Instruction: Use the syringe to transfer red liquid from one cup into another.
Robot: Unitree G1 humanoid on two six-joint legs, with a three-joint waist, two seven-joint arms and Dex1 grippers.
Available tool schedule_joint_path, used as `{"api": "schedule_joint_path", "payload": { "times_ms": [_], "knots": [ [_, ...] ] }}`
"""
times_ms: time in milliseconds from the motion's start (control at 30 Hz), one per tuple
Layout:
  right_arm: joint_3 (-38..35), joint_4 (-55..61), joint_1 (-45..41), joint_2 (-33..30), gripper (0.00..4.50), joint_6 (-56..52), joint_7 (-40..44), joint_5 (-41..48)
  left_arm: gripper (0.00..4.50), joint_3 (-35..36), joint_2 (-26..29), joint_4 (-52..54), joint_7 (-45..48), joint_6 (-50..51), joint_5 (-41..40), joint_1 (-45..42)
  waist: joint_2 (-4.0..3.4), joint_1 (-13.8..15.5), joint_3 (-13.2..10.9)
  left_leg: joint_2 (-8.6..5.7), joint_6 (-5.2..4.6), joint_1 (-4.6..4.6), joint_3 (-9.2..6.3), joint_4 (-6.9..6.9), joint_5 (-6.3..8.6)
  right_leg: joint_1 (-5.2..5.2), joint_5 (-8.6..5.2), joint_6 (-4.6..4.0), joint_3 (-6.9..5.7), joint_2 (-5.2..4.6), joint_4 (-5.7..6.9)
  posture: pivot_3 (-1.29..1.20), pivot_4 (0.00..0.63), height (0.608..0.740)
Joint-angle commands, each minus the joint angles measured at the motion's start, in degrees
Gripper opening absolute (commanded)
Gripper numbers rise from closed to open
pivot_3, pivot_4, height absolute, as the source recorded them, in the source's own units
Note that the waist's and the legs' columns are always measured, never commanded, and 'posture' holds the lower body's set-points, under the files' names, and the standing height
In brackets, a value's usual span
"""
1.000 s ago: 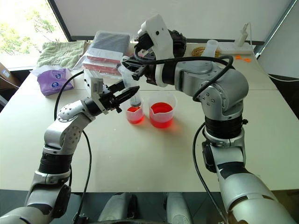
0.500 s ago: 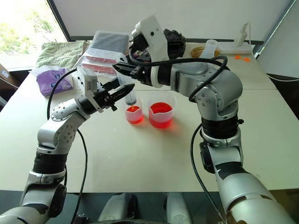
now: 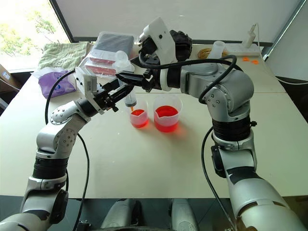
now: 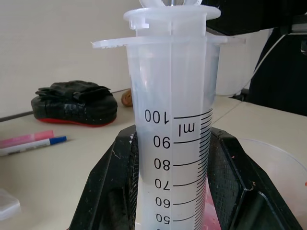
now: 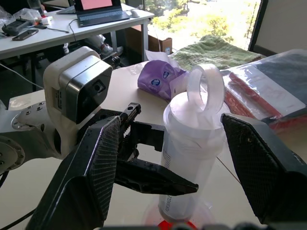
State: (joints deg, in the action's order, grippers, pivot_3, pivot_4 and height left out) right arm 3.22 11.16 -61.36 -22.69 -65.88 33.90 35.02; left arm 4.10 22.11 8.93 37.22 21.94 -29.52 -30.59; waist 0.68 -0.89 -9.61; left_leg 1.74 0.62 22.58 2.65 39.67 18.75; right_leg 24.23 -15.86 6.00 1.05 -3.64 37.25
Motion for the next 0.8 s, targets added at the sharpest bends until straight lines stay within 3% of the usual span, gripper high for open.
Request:
{"api": "schedule_joint_path", "payload": {
  "times_ms": [33, 367, 467, 567, 800],
  "knots": [
    [-1.70, -1.38, -1.37, -2.77, 3.46, 1.33, 1.75, -0.27, 1.51, 1.84, -0.16, 2.85, -0.15, -1.28, -1.37, -1.58, 0.00, 0.04, -0.01, -0.01, 0.00, 0.01, 0.01, 0.00, 0.00, 0.01, 0.00, 0.00, 0.00, -0.01, -0.02, 0.00, 0.150, 0.740],
    [-5.77, -6.39, -0.82, -9.40, 3.46, 3.72, 4.85, -0.12, 1.51, 2.71, 0.36, 4.70, -0.23, 3.96, -6.87, -2.08, 0.00, -0.01, -0.01, 0.00, 0.00, 0.01, 0.01, -0.03, 0.00, 0.01, 0.00, 0.00, 0.01, 0.00, -0.03, 0.00, 0.150, 0.740],
    [-7.30, -6.45, 1.39, -11.17, 3.46, 3.57, 5.36, 0.11, 1.51, 4.78, 0.59, 5.10, -1.66, 9.51, -11.90, -2.88, 0.00, 0.03, -0.01, 0.01, 0.00, 0.01, -0.01, -0.05, 0.00, 0.02, 0.00, 0.00, 0.01, 0.00, -0.02, 0.00, 0.150, 0.740],
    [-7.15, -5.69, 3.45, -11.57, 3.46, 3.43, 5.11, -0.11, 1.51, 8.71, -0.35, 3.22, -6.89, 15.88, -18.38, -5.83, 0.02, 0.08, -0.02, 0.01, 0.00, 0.01, -0.01, -0.05, 0.00, 0.02, 0.00, 0.00, 0.01, -0.01, -0.03, 0.00, 0.150, 0.740],
    [-6.90, -4.54, 5.03, -10.42, 3.46, 3.23, 4.15, 0.26, 1.51, 17.58, -1.44, -6.22, -19.91, 21.92, -25.28, -15.43, 0.03, -0.05, -0.02, 0.00, 0.01, 0.00, -0.02, -0.06, 0.00, 0.03, 0.00, 0.00, 0.01, 0.02, -0.02, 0.00, 0.150, 0.740]
  ]
}}
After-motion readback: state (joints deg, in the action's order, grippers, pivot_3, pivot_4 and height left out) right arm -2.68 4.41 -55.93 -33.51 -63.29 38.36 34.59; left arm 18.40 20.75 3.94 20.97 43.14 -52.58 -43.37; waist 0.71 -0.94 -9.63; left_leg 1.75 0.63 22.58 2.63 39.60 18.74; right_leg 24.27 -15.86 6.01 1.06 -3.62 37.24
